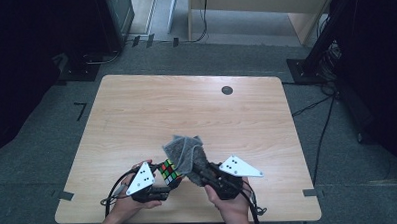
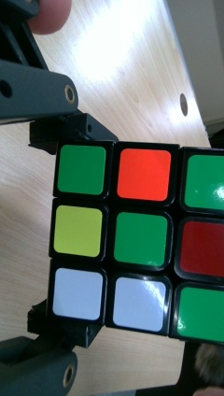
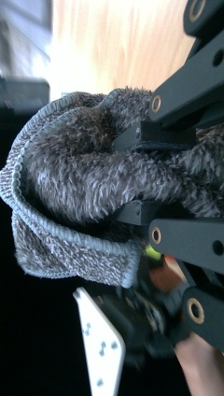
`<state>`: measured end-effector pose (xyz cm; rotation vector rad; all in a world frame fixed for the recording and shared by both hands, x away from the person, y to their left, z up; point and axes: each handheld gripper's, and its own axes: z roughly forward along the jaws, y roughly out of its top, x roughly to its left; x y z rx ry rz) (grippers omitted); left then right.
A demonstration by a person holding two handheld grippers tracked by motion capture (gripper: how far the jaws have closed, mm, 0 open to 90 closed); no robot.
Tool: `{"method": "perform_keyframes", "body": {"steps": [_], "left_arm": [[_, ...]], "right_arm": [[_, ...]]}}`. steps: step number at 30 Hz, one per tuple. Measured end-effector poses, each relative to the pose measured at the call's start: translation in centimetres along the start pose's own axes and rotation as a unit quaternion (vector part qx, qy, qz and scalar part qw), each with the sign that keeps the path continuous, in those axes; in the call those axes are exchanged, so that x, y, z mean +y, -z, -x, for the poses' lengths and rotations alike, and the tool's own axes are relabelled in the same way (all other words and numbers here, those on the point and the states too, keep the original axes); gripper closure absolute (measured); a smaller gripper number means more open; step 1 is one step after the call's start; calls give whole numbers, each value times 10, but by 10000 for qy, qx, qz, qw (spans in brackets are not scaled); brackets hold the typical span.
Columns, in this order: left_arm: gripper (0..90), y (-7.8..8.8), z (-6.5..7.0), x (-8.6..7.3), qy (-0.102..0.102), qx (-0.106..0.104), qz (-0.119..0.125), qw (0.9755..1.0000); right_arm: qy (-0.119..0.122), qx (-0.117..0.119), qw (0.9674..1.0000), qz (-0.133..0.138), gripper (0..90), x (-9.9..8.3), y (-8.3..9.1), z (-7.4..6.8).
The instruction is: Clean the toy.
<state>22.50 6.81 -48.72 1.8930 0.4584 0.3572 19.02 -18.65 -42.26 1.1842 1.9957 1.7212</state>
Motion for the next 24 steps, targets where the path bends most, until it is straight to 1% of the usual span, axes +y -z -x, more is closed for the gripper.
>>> {"method": "perform_keyframes", "body": {"steps": [2,3,5,6,7,8,9,10,11,13,14,16,17,18,19,20,21,22,23,24], "left_arm": [[336,0,1,0,-119,38,-41,9999],[336,1,2,0,-179,77,-62,9998],[337,3,3,1,-226,93,-23,9997],[337,4,3,2,-222,65,42,9997],[337,5,3,2,-215,46,94,9997],[337,6,3,3,-208,37,118,9997],[337,6,2,3,-173,16,151,9997],[337,6,1,3,-122,-7,173,9998],[337,6,1,3,-81,-28,193,9998],[337,5,0,3,-48,-102,186,9998],[337,5,0,3,-29,-99,184,9998],[337,5,0,4,-45,-154,177,9997],[338,5,1,5,-67,-148,174,9997],[338,5,2,5,-90,-120,151,9998],[338,5,3,5,-115,-86,135,9998],[338,4,3,5,-181,-71,109,9998],[338,4,4,4,-231,-65,81,9997],[338,4,6,4,-281,-31,51,9996],[338,3,6,4,-318,2,25,9995],[338,2,7,4,-324,3,16,9995]], "right_arm": [[-31,117,9998,-180,716,-4,-6,-3],[-56,122,9997,-215,715,-6,-8,-2],[-111,97,9995,-271,713,-8,-9,2],[-111,12,9995,-297,713,-8,-8,5],[-117,-126,9993,-321,713,-8,-8,9],[-193,-240,9989,-342,713,-8,-7,14],[-298,-299,9984,-366,713,-8,-6,18],[-346,-352,9981,-373,713,-7,-5,20],[-332,-367,9981,-357,712,-7,-3,19],[-128,-262,9991,-295,707,-4,-2,10],[-37,-100,9997,-238,705,-2,-2,5],[-23,293,9994,-185,702,2,-2,-6],[0,347,9992,-191,700,3,-2,-10],[25,307,9993,-216,698,4,-3,-12],[3,271,9993,-242,696,4,-3,-11],[-31,219,9994,-270,696,3,-4,-8],[-88,73,9995,-309,696,1,-5,-2],[-127,-130,9991,-386,698,-1,-5,4],[-146,-358,9982,-461,701,-4,-6,10],[-141,-537,9970,-535,704,-6,-6,14]]}}
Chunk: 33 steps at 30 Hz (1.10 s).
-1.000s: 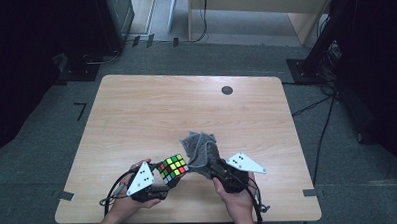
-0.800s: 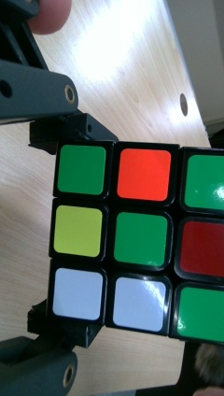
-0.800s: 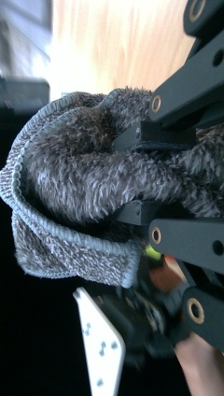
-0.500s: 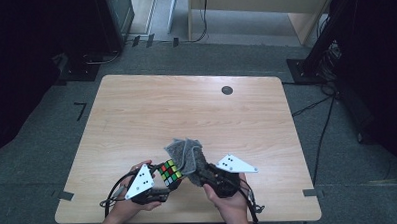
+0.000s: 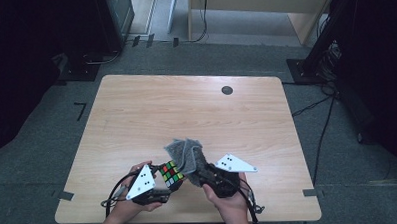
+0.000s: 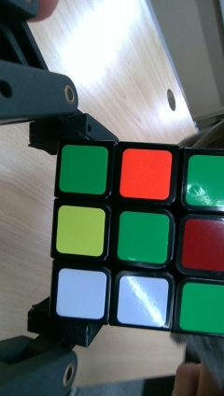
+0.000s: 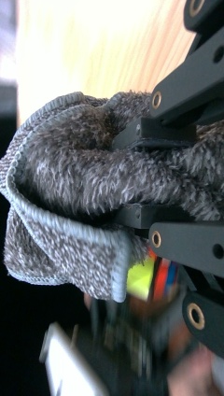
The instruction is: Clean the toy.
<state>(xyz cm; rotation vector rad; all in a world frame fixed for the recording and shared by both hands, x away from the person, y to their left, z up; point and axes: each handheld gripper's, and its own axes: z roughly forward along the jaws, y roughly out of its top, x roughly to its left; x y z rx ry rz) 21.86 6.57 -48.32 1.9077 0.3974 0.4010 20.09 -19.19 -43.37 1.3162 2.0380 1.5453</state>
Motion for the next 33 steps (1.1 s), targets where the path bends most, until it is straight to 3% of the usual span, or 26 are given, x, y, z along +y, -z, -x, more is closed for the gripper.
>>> {"method": "perform_keyframes", "body": {"steps": [2,5,7,9,11,13,15,17,19,21,22,23,25,28,30,33], "left_arm": [[338,-1,-1,0,107,-76,69,9999],[338,-1,-1,1,181,-127,82,9997],[338,0,0,2,174,-176,99,9996],[338,1,0,3,111,-161,81,9998],[339,2,3,4,7,-63,-25,10000],[339,2,1,4,74,-128,11,9999],[338,2,0,4,168,-131,84,9997],[338,3,-2,5,250,-106,129,9995],[338,3,-3,6,291,-120,155,9994],[338,3,-2,5,199,-142,102,9996],[338,3,0,5,80,-85,69,9999],[339,3,2,5,5,-51,62,10000],[339,3,4,6,-76,-22,61,10000],[339,3,3,5,-15,-58,173,9998],[339,2,3,4,-12,-44,146,9999],[339,-1,5,3,-40,-30,66,10000]], "right_arm": [[21,-77,10000,42,705,-1,2,1],[270,298,9987,323,704,5,9,-14],[407,522,9972,342,704,7,9,-23],[350,503,9977,301,703,6,6,-21],[366,167,9989,222,704,2,3,-13],[252,-73,9996,103,706,-1,2,-4],[64,9,9998,165,706,0,5,-1],[32,277,9990,348,704,4,9,-6],[234,563,9969,491,702,6,12,-17],[582,494,9957,519,702,5,11,-25],[579,474,9962,450,702,4,9,-24],[465,498,9969,404,703,3,7,-20],[230,279,9989,286,704,0,4,-7],[-118,63,9995,295,707,-1,7,6],[-155,261,9979,569,707,1,14,3],[78,721,9947,727,704,5,16,-16]]}}
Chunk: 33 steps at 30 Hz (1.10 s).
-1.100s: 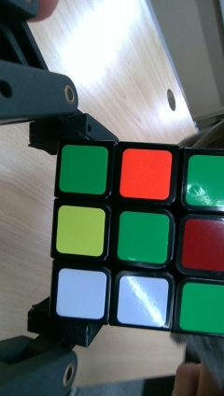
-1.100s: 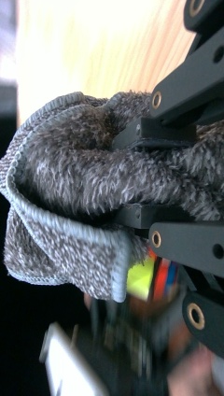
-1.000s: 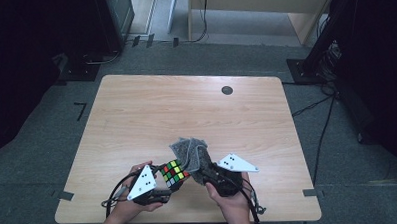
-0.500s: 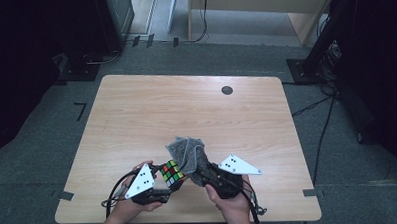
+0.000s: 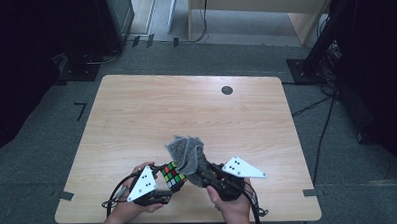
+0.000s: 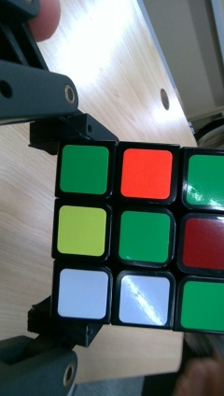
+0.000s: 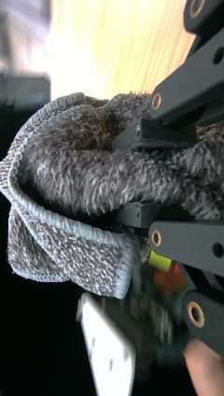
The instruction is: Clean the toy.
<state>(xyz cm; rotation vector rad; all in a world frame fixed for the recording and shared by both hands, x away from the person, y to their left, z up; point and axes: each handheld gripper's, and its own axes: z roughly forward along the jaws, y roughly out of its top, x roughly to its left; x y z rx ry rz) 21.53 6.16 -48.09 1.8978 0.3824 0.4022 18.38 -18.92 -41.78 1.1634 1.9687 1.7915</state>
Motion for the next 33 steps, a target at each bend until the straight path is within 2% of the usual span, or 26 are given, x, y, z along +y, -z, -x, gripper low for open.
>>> {"method": "perform_keyframes", "body": {"steps": [2,3,4,5,7,8,9,11,14,15,16,18,20,21,23,25,27,29,30,31,32,33], "left_arm": [[339,0,2,1,-35,-16,9,10000],[339,1,3,2,-70,1,-9,10000],[339,2,3,2,-124,22,-24,9999],[339,3,3,2,-93,-20,22,10000],[339,5,1,2,-20,-76,119,9999],[339,5,0,3,8,-77,135,9999],[339,5,-1,3,5,-59,114,9999],[339,3,0,1,-31,34,1,10000],[339,0,1,2,5,41,-48,10000],[339,1,1,3,51,-3,25,10000],[339,2,2,5,47,21,-29,10000],[339,2,2,5,-62,93,-114,9999],[339,3,0,3,26,13,-17,10000],[339,3,-1,3,81,-16,39,10000],[339,2,-1,2,39,57,-11,10000],[339,0,-1,1,13,100,-107,9999],[339,-1,1,1,14,78,-107,9999],[339,0,4,4,-29,53,-82,9999],[339,1,5,5,-85,115,-125,9998],[339,1,5,5,-110,140,-159,9997],[339,1,4,4,-103,153,-162,9997],[339,1,3,4,-68,150,-146,9998]], "right_arm": [[118,117,9998,-118,704,-2,-5,-7],[180,61,9996,-193,704,-5,-8,-7],[109,5,9998,-179,704,-8,-9,-3],[3,-112,9997,-205,707,-10,-10,4],[-28,-653,9970,-406,709,-14,-10,16],[-144,-726,9964,-417,709,-15,-9,22],[-269,-728,9962,-393,708,-15,-7,26],[-286,-634,9972,-277,708,-11,-4,24],[8,-290,9994,-205,706,-7,-6,8],[68,-239,9993,-263,706,-7,-8,4],[122,-219,9992,-319,704,-9,-11,3],[17,-301,9991,-309,705,-13,-12,9],[-19,-648,9967,-480,706,-16,-13,19],[-104,-740,9960,-498,707,-17,-12,24],[-232,-733,9962,-416,707,-16,-8,27],[-201,-536,9980,-264,706,-11,-6,20],[-138,-152,9997,-160,703,-8,-6,9],[-89,66,9996,-242,699,-9,-11,3],[-115,53,9996,-247,699,-11,-13,3],[-252,44,9994,-225,700,-13,-13,7],[-381,-44,9989,-278,702,-15,-13,13],[-401,-230,9983,-358,703,-17,-14,19]]}}
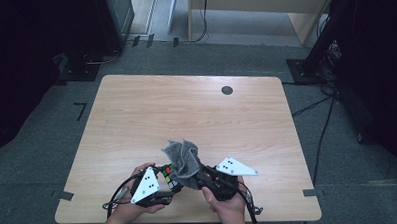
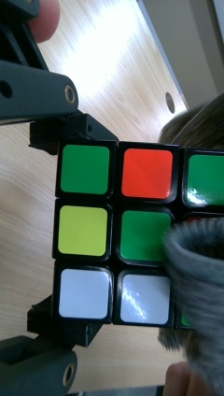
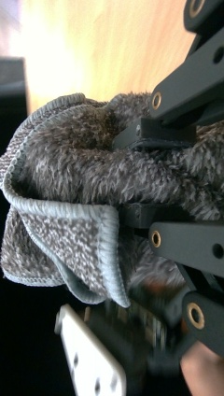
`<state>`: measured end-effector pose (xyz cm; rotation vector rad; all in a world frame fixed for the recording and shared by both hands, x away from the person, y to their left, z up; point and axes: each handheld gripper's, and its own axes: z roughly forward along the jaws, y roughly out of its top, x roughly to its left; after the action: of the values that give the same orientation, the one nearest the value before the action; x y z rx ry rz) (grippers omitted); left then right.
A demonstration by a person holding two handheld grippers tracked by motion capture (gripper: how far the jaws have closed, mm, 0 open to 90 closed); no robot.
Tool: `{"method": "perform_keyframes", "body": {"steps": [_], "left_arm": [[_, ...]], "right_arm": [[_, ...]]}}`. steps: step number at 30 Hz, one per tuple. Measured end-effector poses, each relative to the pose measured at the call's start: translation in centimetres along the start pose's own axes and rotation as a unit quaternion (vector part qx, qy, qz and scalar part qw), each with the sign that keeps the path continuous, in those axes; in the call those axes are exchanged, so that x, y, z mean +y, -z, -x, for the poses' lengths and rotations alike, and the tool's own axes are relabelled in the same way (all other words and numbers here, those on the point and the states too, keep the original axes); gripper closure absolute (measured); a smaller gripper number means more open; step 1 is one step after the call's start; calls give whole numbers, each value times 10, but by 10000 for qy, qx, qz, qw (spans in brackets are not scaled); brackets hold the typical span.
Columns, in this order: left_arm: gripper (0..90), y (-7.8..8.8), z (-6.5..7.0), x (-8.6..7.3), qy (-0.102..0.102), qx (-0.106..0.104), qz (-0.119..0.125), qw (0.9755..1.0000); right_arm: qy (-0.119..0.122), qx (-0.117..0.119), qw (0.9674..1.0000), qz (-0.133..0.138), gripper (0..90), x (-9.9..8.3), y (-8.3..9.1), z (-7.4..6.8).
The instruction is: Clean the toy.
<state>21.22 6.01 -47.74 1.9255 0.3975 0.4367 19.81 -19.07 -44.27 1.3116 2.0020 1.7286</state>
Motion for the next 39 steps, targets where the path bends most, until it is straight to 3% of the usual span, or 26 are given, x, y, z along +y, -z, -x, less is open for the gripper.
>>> {"method": "perform_keyframes", "body": {"steps": [2,4,5,8,10,12,15,18,20,22,24,25,28,30,31,32,33,36,39], "left_arm": [[339,1,-2,-1,62,-3,57,10000],[339,1,-4,-1,95,-5,116,9999],[339,1,-4,-1,89,-6,112,9999],[339,0,-2,-1,28,-5,81,10000],[339,1,-1,0,41,9,71,10000],[339,2,0,2,-2,51,52,10000],[338,2,0,3,70,26,94,9999],[338,1,-1,1,119,22,124,9998],[338,-1,-1,-1,123,47,74,9999],[338,-2,-1,-2,119,45,35,9999],[338,-2,1,-1,69,5,66,10000],[338,-1,2,0,52,-6,132,9999],[338,2,2,2,-6,49,98,9999],[338,4,-2,0,153,-54,263,9995],[338,5,-4,0,206,-77,317,9993],[338,5,-4,0,206,-71,306,9993],[339,4,-5,0,178,-51,256,9995],[338,-1,-2,-2,129,-40,92,9999],[338,-4,1,-1,73,-99,73,9999]], "right_arm": [[-61,-339,9993,-127,707,-3,0,9],[-174,-402,9989,-137,711,-2,1,13],[-203,-323,9992,-77,711,-1,3,10],[165,-10,9999,-9,710,6,3,-12],[386,-69,9992,12,709,7,1,-21],[324,-91,9994,1,708,5,2,-16],[162,-640,9976,-219,708,0,3,0],[30,-760,9965,-335,708,0,5,9],[36,-580,9982,-164,707,4,9,5],[20,-204,9998,18,704,9,12,-4],[31,29,10000,24,703,11,11,-12],[96,39,9999,-43,703,10,9,-14],[87,-200,9997,-124,700,3,4,-4],[86,-652,9972,-355,700,0,2,10],[-162,-604,9971,-445,698,-1,2,18],[-543,-408,9967,-454,698,-1,3,25],[-753,-260,9960,-394,698,-1,4,28],[-562,105,9983,-78,698,5,9,15],[-403,607,9973,57,698,9,10,-3]]}}
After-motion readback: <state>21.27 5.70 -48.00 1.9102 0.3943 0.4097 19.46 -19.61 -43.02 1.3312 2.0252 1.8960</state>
